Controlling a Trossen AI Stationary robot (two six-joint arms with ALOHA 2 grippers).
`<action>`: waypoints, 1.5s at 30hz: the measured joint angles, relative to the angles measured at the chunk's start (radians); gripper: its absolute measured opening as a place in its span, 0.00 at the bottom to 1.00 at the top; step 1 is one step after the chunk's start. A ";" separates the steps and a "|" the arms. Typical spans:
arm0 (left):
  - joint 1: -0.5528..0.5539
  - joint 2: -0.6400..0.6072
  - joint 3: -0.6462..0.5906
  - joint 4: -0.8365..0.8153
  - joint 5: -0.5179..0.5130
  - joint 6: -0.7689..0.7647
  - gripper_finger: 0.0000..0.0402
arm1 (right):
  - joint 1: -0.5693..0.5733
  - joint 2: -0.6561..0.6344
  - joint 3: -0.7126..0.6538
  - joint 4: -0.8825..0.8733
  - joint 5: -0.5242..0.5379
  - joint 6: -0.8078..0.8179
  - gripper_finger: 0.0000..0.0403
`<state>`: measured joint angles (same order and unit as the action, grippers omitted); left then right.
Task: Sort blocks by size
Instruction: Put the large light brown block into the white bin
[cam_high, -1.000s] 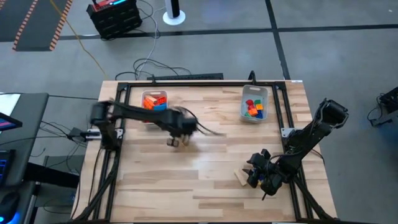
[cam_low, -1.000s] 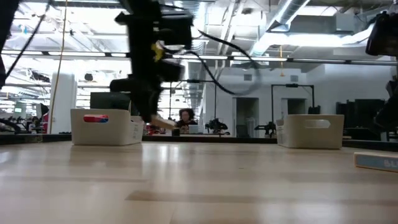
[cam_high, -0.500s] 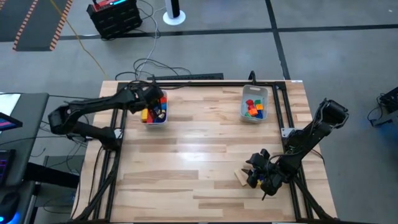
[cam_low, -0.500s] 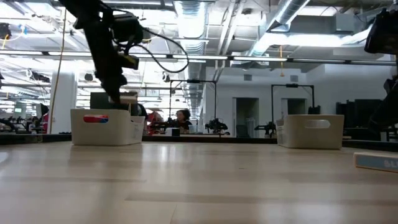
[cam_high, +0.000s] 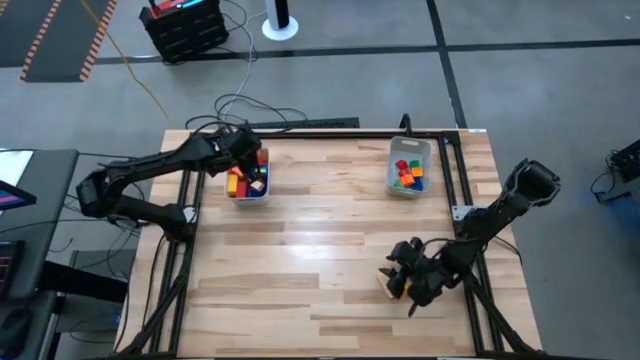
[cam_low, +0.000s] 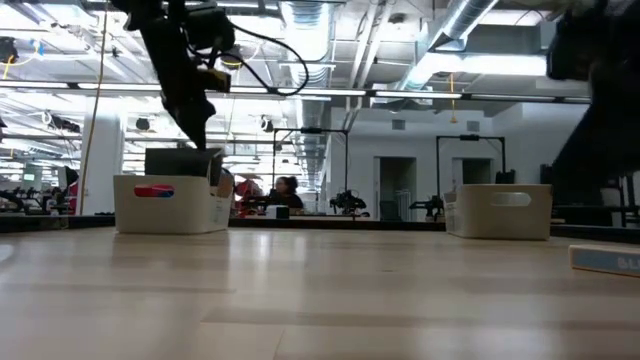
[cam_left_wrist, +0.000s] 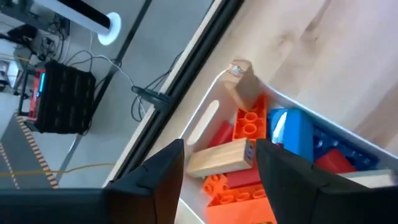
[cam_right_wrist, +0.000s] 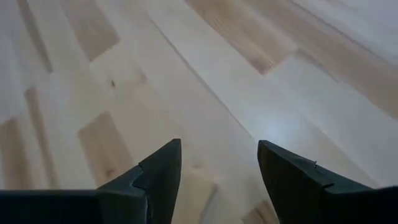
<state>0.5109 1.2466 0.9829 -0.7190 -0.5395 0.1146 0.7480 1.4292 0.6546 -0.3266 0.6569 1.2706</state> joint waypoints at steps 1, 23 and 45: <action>-0.007 0.000 0.006 -0.008 0.000 0.000 0.48 | 0.000 0.000 0.013 -0.007 -0.002 -0.011 0.59; -0.228 -0.004 0.024 -0.104 -0.060 -0.083 0.48 | 0.022 0.305 0.441 -0.495 -0.208 0.110 0.58; -0.245 -0.004 0.024 -0.173 -0.034 -0.118 0.48 | -0.024 0.444 0.483 -0.471 -0.352 0.111 0.62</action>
<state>0.2656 1.2423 1.0070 -0.8923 -0.5735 -0.0033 0.7239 1.8735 1.1378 -0.7973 0.3049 1.3813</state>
